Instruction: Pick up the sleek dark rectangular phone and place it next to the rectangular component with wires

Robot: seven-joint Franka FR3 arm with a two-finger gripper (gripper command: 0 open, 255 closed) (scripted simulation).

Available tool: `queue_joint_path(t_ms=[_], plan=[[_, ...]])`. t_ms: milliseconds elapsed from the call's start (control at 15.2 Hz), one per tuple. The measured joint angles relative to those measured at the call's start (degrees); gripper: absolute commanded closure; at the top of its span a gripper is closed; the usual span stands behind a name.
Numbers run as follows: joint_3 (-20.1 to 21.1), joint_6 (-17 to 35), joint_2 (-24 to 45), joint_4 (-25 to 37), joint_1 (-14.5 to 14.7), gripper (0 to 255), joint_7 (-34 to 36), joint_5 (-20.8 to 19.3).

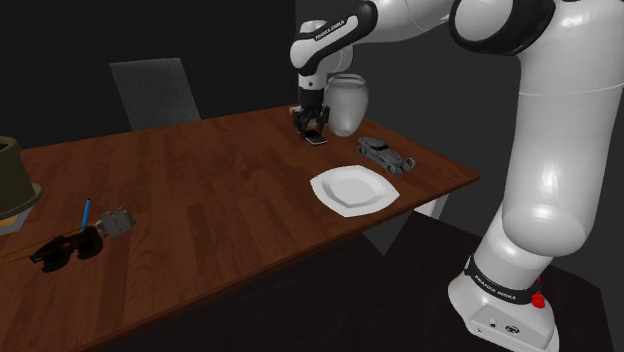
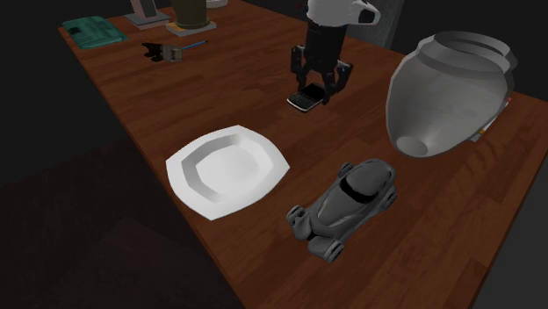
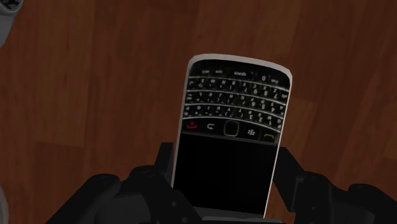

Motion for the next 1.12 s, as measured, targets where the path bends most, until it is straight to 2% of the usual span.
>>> queue_joint_path(t_ms=[594,1122], plan=[[-0.1,-6.32,-1.64,4.71,0.02,255,0.58,-0.4],[3.14,-6.31,-2.69,4.22,5.48,255,9.38,-1.12]])
